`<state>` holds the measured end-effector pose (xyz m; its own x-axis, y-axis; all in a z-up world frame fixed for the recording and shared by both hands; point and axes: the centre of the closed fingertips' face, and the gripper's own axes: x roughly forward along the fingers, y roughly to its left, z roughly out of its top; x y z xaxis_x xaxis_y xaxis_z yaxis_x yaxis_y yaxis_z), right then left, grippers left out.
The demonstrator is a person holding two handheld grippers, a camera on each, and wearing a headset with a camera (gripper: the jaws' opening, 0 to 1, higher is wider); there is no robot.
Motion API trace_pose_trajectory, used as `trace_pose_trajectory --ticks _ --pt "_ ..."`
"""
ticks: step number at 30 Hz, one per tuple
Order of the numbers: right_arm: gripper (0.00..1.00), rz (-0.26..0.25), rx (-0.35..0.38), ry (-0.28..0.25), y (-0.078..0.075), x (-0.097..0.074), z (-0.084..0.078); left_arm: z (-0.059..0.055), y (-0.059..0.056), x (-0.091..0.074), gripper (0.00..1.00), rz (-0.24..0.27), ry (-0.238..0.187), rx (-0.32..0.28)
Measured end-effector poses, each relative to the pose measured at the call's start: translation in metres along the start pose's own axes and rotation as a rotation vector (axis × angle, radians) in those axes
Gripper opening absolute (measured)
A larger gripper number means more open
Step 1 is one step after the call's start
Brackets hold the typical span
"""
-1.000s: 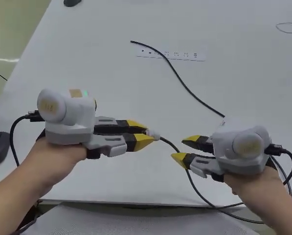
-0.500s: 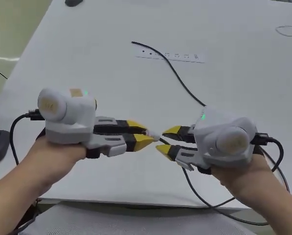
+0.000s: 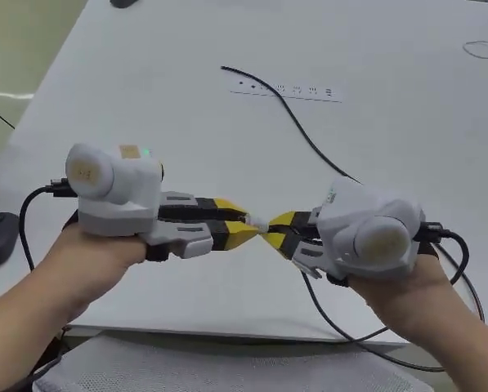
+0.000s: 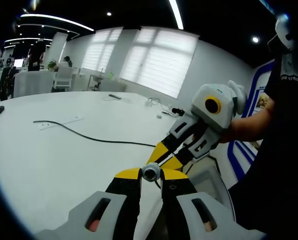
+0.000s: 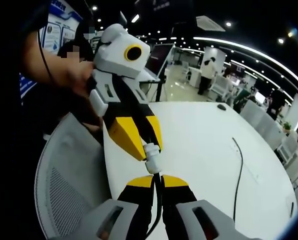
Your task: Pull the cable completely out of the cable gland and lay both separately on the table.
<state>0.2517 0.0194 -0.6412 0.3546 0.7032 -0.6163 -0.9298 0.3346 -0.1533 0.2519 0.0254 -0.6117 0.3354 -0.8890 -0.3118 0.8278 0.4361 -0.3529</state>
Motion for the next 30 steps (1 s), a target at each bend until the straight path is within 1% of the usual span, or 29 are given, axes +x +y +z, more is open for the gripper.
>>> trace_pose_trajectory --ticks 3,8,10,12,17,18,19,20,21,24,26,28,30 --pt "0.0 -0.002 0.021 -0.004 0.0 -0.001 -0.001 0.0 -0.001 0.0 0.15 -0.001 -0.001 0.002" --pt "0.0 -0.005 0.029 -0.004 0.001 -0.001 -0.002 0.0 -0.002 0.001 0.15 -0.003 -0.003 0.007" --pt "0.0 -0.005 0.037 0.011 0.002 -0.001 -0.007 -0.001 -0.002 0.002 0.15 -0.002 -0.001 0.01" --pt "0.0 -0.008 0.044 0.015 0.002 -0.001 -0.011 -0.003 -0.002 0.002 0.15 -0.002 0.002 0.01" --pt "0.0 -0.011 0.08 0.022 0.003 -0.002 -0.02 -0.005 -0.003 0.001 0.15 -0.004 0.003 0.008" --pt "0.0 -0.013 0.098 0.024 0.002 -0.003 -0.023 -0.005 -0.003 0.001 0.15 -0.004 0.002 0.007" --pt "0.0 -0.016 0.113 0.02 0.002 -0.003 -0.024 -0.004 -0.003 0.001 0.15 -0.004 0.001 0.008" --pt "0.0 -0.015 0.139 0.004 0.002 -0.004 -0.023 -0.004 -0.003 0.001 0.15 -0.005 0.002 0.009" --pt "0.0 -0.017 0.149 0.005 0.002 -0.004 -0.024 -0.004 -0.003 0.002 0.15 -0.007 0.0 0.009" --pt "0.0 -0.028 0.157 0.003 0.001 -0.005 -0.025 -0.003 -0.003 0.003 0.15 -0.007 -0.005 0.013" --pt "0.0 -0.034 0.185 0.009 0.0 -0.004 -0.028 -0.004 -0.003 0.004 0.15 -0.005 -0.006 0.02" --pt "0.0 -0.04 0.188 0.014 0.0 -0.004 -0.029 -0.004 -0.003 0.005 0.15 -0.009 -0.003 0.025" --pt "0.0 -0.051 0.192 0.018 -0.001 -0.005 -0.031 -0.003 -0.001 0.004 0.15 -0.01 -0.011 0.021"
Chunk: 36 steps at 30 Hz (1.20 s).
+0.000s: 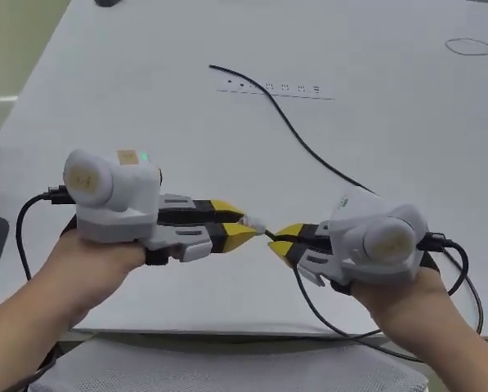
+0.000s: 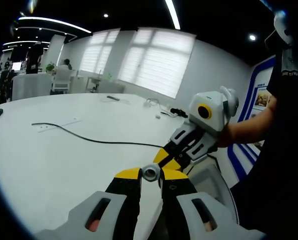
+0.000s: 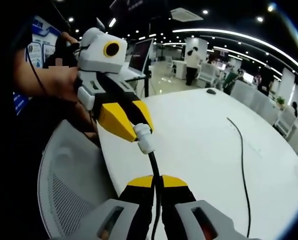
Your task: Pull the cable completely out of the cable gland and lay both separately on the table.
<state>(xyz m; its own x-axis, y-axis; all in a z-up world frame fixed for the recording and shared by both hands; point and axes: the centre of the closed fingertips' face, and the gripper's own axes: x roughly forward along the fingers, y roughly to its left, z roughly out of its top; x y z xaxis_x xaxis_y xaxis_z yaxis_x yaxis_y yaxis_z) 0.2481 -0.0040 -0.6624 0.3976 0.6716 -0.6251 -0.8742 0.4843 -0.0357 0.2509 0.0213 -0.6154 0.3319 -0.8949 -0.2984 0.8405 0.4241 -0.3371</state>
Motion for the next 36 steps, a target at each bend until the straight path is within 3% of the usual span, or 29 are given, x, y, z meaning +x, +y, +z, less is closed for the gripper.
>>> trace_pose_trajectory --ticks 5,13,25,29,36 --pt "0.0 -0.036 0.045 0.057 -0.008 -0.001 -0.02 -0.003 0.007 -0.004 0.15 0.011 -0.002 -0.003" --pt "0.0 -0.088 0.235 0.033 -0.03 -0.008 -0.032 -0.018 0.003 -0.007 0.15 -0.009 0.024 0.006" --pt "0.0 -0.084 0.18 0.066 -0.026 -0.007 -0.022 -0.023 0.006 -0.012 0.15 -0.011 0.015 0.018" --pt "0.0 -0.074 0.119 0.081 -0.028 -0.004 -0.016 -0.027 0.008 -0.012 0.15 -0.015 0.007 0.008" --pt "0.0 -0.072 0.078 0.065 -0.037 0.002 0.011 -0.037 0.015 -0.015 0.15 -0.007 -0.012 0.009"
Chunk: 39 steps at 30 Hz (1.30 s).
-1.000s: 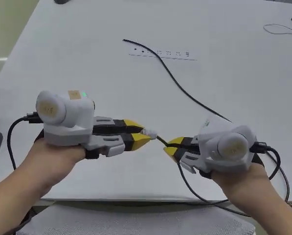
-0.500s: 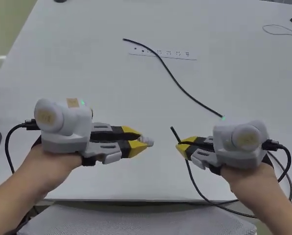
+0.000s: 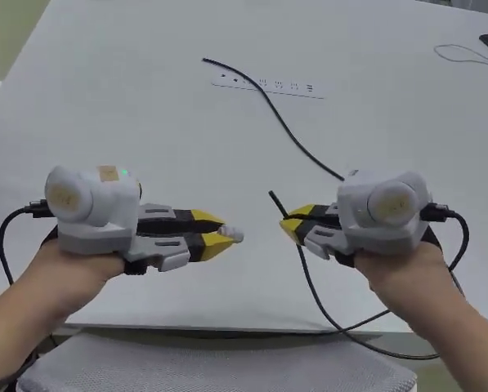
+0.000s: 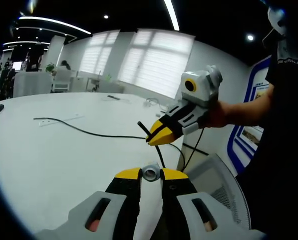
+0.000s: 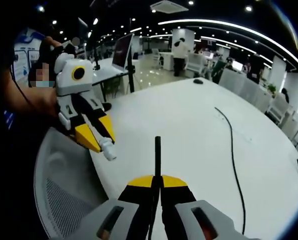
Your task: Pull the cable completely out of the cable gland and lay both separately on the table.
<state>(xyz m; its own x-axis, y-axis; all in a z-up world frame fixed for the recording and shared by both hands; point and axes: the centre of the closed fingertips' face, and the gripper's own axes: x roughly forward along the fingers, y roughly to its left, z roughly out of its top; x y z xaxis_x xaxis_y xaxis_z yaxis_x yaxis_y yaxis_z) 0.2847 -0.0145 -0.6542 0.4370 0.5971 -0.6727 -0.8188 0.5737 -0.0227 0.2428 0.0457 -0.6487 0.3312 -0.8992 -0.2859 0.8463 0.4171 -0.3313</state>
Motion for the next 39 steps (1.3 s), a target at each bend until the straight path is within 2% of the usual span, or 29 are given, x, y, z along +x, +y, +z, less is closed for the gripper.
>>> trace_pose_trajectory --ticks 5,9,14,22,33,39 --pt "0.0 -0.009 -0.03 -0.006 -0.007 0.009 0.018 -0.009 0.006 -0.003 0.15 0.011 -0.004 -0.008" --pt "0.0 -0.01 -0.065 -0.011 -0.013 0.019 0.033 -0.021 0.008 -0.005 0.15 0.017 0.007 -0.006" --pt "0.0 -0.001 -0.087 -0.01 -0.014 0.031 0.046 -0.03 0.011 -0.009 0.15 0.029 -0.003 -0.011" --pt "0.0 0.033 -0.149 -0.002 -0.006 0.057 0.065 -0.039 0.023 -0.016 0.15 0.055 -0.008 -0.02" --pt "0.0 0.128 -0.244 0.033 0.016 0.104 0.081 -0.054 0.042 -0.024 0.15 0.09 -0.024 -0.029" --pt "0.0 0.168 -0.261 0.039 0.025 0.127 0.087 -0.07 0.049 -0.028 0.15 0.104 -0.016 -0.044"
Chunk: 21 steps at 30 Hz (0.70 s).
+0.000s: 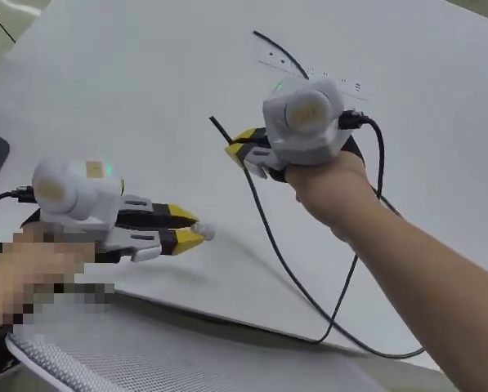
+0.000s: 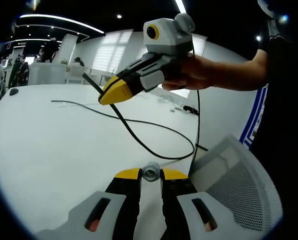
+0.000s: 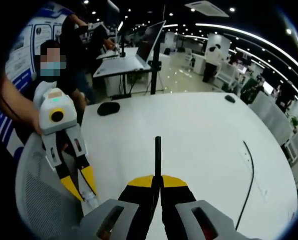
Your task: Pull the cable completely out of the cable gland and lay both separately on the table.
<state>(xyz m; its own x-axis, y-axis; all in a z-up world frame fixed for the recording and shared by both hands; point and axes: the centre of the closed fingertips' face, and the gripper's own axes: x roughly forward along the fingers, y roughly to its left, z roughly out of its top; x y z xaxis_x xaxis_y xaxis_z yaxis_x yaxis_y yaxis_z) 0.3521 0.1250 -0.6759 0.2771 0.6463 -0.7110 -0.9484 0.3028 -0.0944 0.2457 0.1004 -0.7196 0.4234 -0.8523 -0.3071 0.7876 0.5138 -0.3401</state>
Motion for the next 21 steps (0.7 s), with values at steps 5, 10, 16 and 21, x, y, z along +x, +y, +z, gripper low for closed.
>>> trace_pose_trajectory --ticks 5,10,16,21 --pt "0.0 0.043 -0.028 0.013 0.006 0.024 0.01 -0.014 0.01 -0.005 0.15 0.024 0.001 -0.024" --pt "0.0 0.082 -0.058 0.028 0.011 0.049 0.018 -0.027 0.018 -0.01 0.15 0.036 0.002 -0.039" --pt "0.0 0.122 -0.089 0.051 0.021 0.08 0.022 -0.044 0.027 -0.013 0.15 0.049 0.014 -0.044" --pt "0.0 0.171 -0.128 0.08 0.033 0.105 0.02 -0.051 0.034 -0.012 0.15 0.061 0.018 -0.051"
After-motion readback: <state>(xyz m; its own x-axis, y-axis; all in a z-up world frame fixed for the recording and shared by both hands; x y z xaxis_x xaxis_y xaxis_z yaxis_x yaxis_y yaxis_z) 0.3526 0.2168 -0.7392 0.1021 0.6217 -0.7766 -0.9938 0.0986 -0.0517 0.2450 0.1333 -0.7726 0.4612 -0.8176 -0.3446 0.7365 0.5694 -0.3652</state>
